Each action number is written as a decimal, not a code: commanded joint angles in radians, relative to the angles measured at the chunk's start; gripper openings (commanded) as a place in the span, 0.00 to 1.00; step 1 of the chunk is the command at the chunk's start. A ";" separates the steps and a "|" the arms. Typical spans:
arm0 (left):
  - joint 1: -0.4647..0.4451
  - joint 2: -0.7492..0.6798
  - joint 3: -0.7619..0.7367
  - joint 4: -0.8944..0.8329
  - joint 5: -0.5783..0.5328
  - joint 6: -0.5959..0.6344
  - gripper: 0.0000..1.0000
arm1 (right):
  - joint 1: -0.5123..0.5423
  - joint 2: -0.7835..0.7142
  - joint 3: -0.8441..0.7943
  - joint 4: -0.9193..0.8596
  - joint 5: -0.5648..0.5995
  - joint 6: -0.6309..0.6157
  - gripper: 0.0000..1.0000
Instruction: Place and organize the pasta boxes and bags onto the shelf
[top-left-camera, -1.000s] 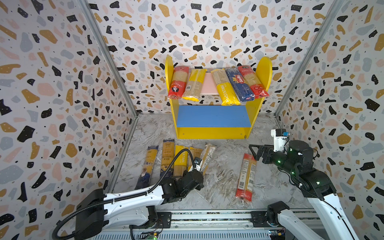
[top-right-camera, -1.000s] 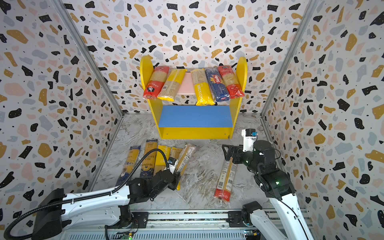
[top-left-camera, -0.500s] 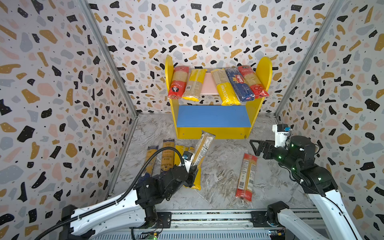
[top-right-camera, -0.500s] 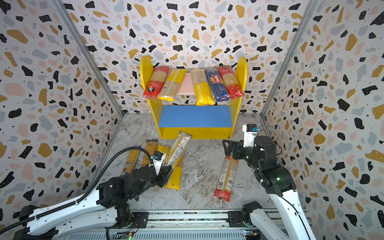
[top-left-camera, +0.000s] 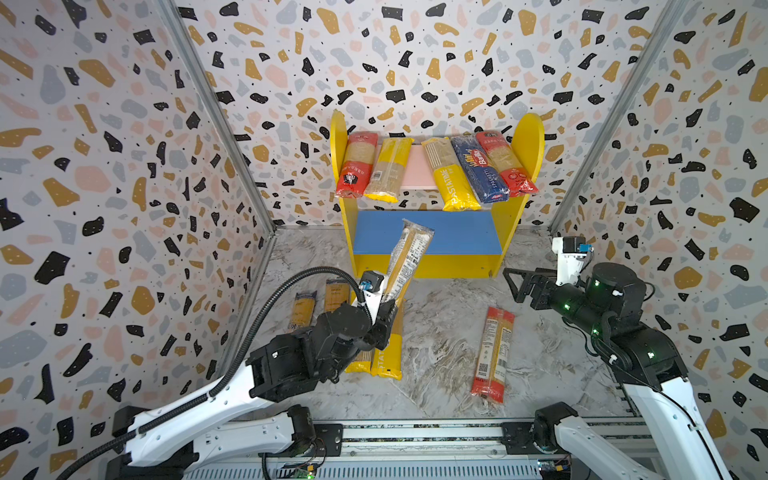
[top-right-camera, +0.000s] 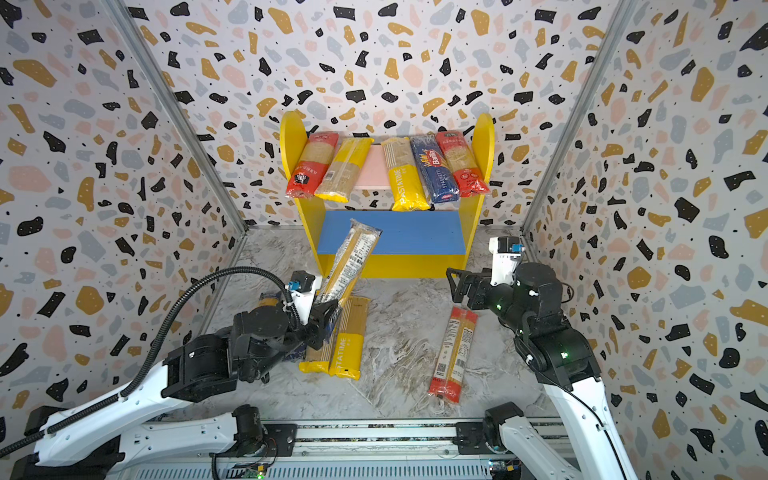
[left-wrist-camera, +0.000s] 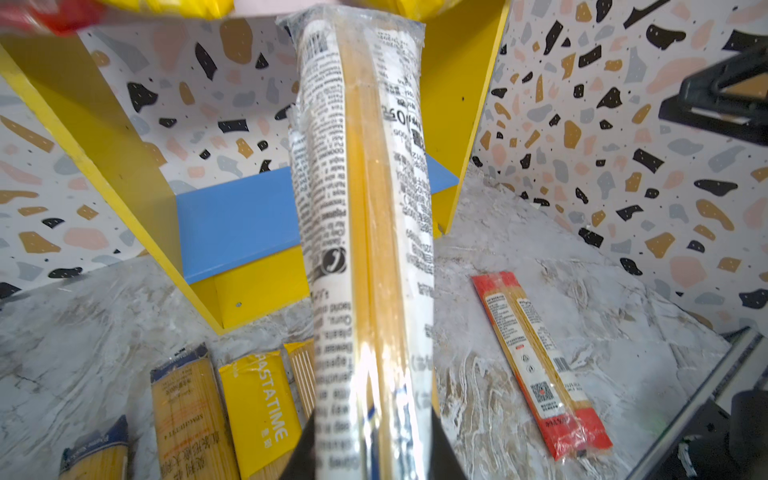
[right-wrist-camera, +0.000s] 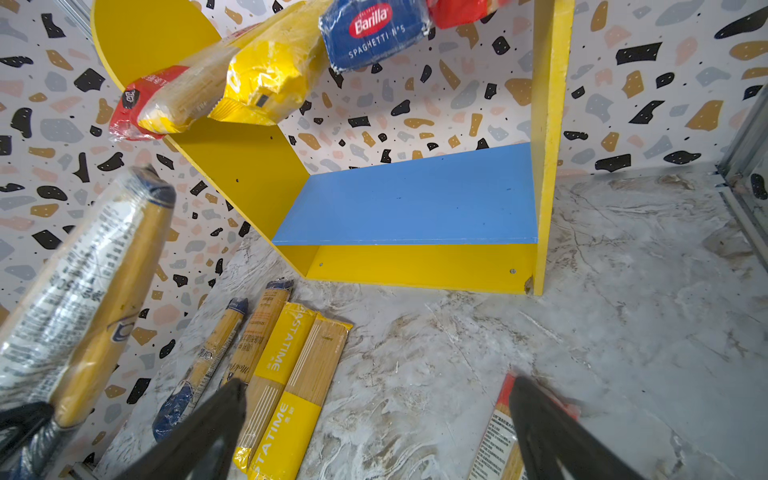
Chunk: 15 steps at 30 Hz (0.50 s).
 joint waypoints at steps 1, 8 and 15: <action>-0.004 0.047 0.140 0.136 -0.096 0.050 0.00 | -0.004 0.001 0.033 0.018 -0.011 -0.016 0.99; -0.004 0.163 0.306 0.163 -0.110 0.110 0.00 | -0.004 -0.011 0.037 0.021 -0.014 -0.029 0.99; 0.011 0.393 0.643 0.156 -0.202 0.233 0.00 | -0.004 -0.013 0.018 0.051 -0.040 -0.033 0.99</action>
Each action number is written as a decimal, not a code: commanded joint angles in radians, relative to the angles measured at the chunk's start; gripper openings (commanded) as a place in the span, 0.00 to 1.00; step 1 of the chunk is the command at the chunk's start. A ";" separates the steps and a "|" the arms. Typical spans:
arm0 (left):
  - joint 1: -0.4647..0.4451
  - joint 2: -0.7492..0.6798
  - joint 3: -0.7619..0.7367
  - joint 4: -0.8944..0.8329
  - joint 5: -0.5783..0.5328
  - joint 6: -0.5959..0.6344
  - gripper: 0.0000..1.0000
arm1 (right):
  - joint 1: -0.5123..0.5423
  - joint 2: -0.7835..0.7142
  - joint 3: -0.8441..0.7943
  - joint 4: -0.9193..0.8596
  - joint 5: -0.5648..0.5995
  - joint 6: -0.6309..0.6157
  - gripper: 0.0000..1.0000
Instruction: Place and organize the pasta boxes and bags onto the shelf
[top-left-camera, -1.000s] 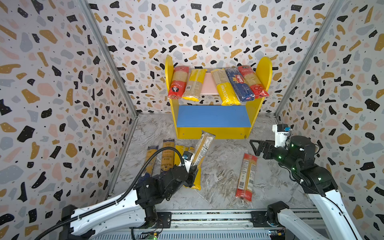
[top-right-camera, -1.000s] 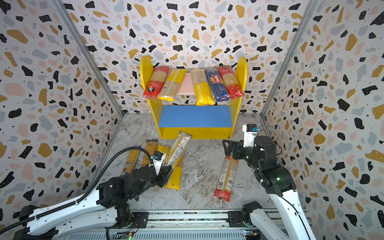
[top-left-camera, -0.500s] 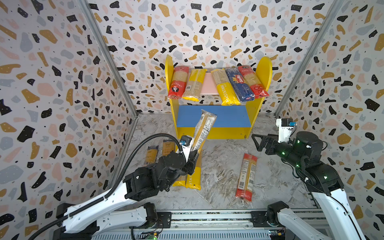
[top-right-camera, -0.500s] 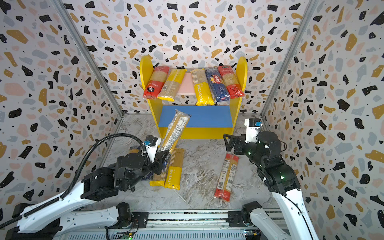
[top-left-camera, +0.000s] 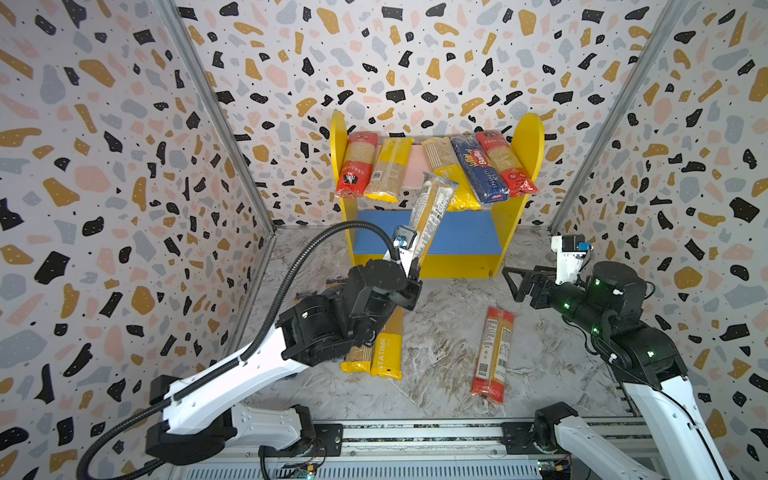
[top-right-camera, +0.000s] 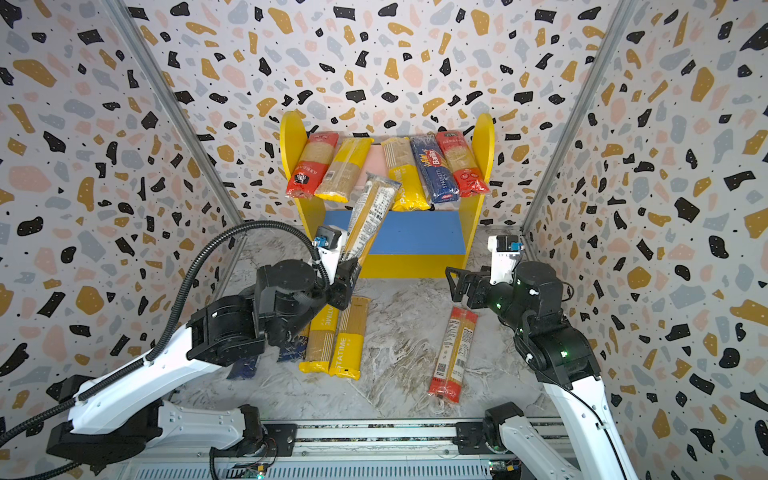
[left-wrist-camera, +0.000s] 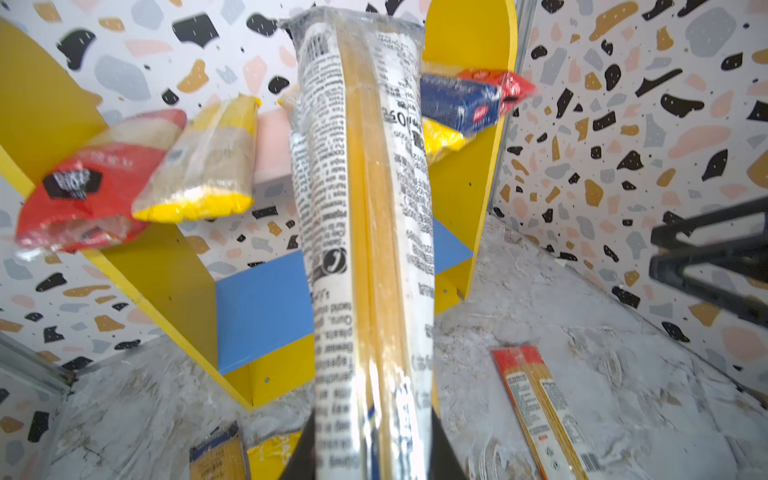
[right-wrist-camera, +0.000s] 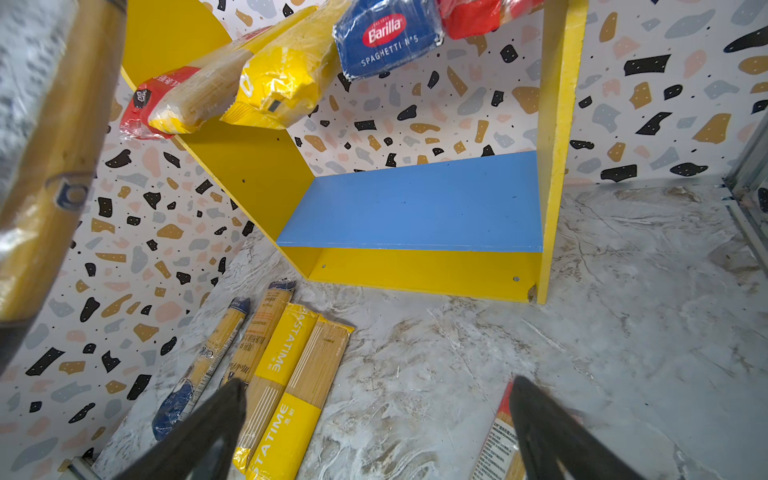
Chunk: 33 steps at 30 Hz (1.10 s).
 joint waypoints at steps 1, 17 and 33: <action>0.016 0.082 0.229 0.171 -0.089 0.099 0.00 | -0.004 -0.012 0.013 0.038 -0.018 -0.016 0.99; 0.440 0.562 0.803 0.190 0.378 -0.072 0.00 | -0.008 -0.022 -0.014 0.069 0.001 -0.032 0.99; 0.537 0.691 0.836 0.307 0.521 -0.244 0.00 | -0.009 0.008 -0.056 0.088 0.049 -0.040 0.99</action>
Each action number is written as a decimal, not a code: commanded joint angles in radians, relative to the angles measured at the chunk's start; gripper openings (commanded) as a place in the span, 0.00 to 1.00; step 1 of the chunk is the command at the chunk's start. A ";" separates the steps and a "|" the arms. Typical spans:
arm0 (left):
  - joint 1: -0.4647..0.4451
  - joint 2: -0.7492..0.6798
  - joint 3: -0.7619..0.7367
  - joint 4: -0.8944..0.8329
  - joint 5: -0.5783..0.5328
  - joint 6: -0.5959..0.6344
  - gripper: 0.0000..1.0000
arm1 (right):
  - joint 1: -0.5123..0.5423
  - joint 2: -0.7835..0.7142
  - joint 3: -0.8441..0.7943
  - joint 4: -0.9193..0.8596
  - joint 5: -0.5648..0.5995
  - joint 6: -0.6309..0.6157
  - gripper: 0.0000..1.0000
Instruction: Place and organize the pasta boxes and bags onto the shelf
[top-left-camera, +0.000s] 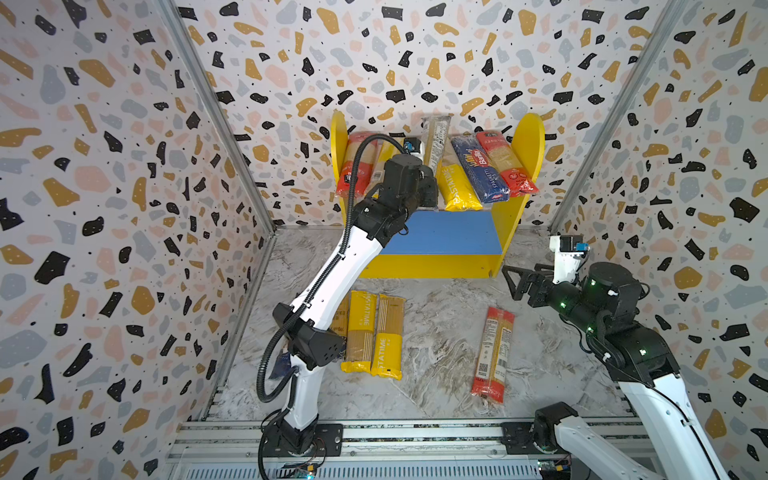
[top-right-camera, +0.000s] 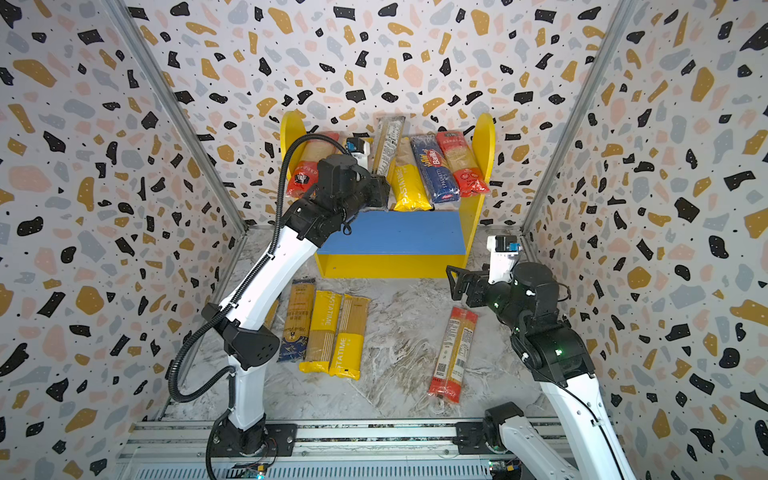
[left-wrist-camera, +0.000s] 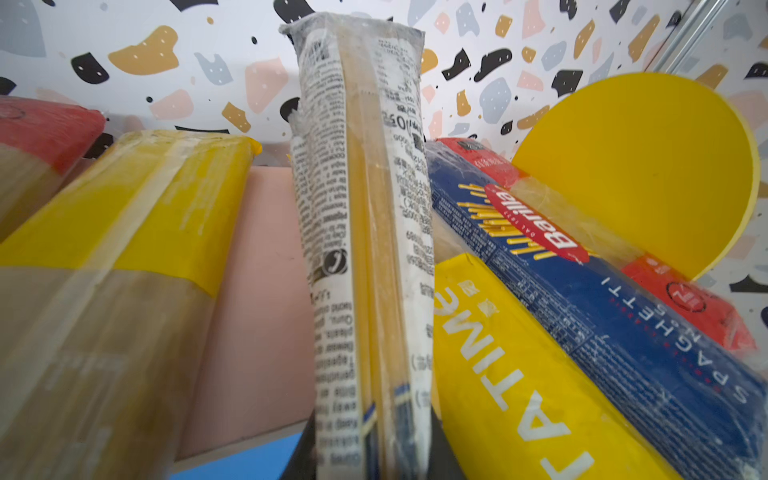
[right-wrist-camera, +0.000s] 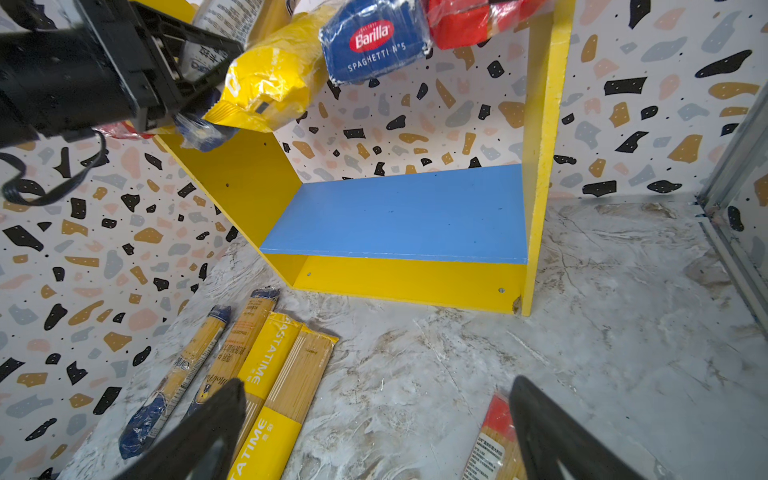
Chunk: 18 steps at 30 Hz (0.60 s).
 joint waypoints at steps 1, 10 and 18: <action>0.030 -0.055 0.031 0.282 0.022 -0.057 0.00 | -0.005 0.009 -0.006 0.030 0.008 -0.005 0.99; 0.083 -0.017 0.043 0.326 0.123 -0.250 0.00 | -0.007 0.026 -0.004 0.046 0.003 0.001 0.99; 0.083 -0.013 0.000 0.402 0.215 -0.431 0.00 | -0.013 0.008 -0.012 0.035 0.008 0.002 0.99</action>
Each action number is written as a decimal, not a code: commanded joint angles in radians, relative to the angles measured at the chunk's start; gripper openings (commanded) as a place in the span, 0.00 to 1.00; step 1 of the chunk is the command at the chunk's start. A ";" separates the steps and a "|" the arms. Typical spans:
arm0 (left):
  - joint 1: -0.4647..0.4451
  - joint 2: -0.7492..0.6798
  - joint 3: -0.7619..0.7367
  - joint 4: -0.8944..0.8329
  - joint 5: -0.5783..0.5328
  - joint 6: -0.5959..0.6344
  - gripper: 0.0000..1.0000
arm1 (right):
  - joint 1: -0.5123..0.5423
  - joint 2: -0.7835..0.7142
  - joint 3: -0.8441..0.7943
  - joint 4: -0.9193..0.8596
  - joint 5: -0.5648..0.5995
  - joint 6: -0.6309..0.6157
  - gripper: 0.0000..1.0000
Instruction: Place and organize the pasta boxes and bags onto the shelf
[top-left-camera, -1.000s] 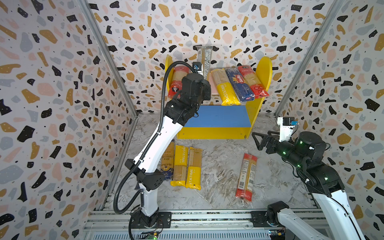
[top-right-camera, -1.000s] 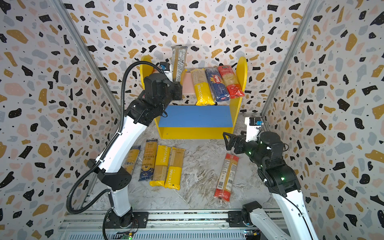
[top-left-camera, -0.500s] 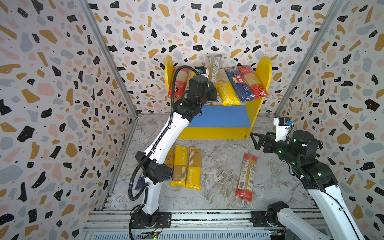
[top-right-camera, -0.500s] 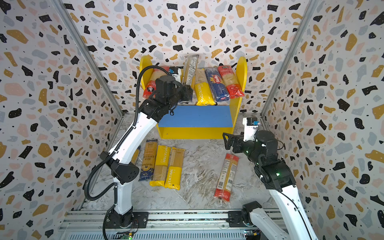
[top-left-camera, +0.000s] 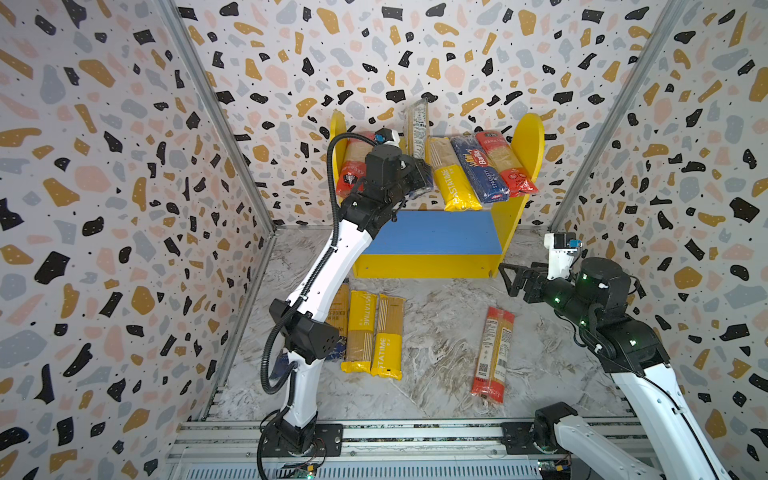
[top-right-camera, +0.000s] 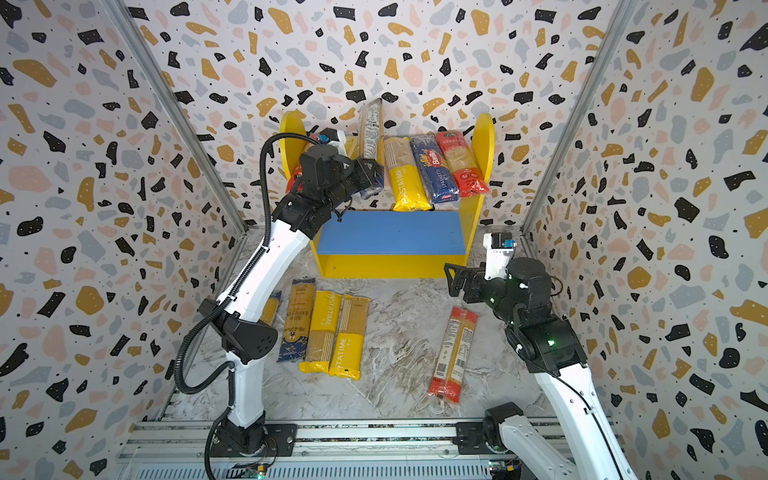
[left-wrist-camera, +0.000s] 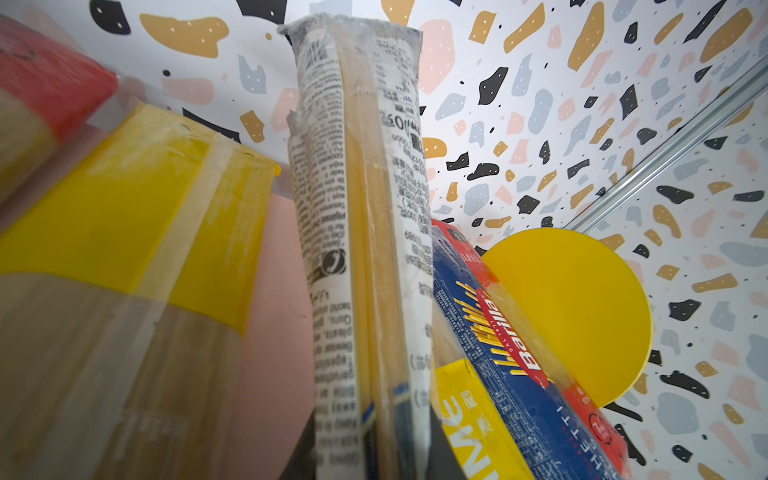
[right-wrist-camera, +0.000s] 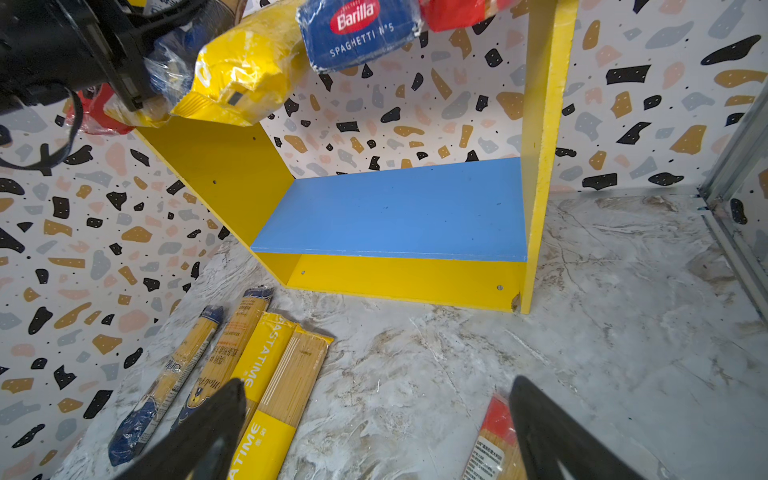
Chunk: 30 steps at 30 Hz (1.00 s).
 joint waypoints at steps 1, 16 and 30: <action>0.004 -0.040 0.003 0.266 0.058 -0.082 0.00 | -0.007 -0.025 -0.003 0.010 0.007 0.001 0.99; 0.012 -0.050 -0.027 0.298 0.131 -0.137 0.00 | -0.016 -0.044 -0.021 0.008 0.003 -0.006 0.99; 0.032 -0.060 -0.065 0.365 0.230 -0.267 0.03 | -0.020 -0.048 -0.028 0.012 0.000 0.000 0.99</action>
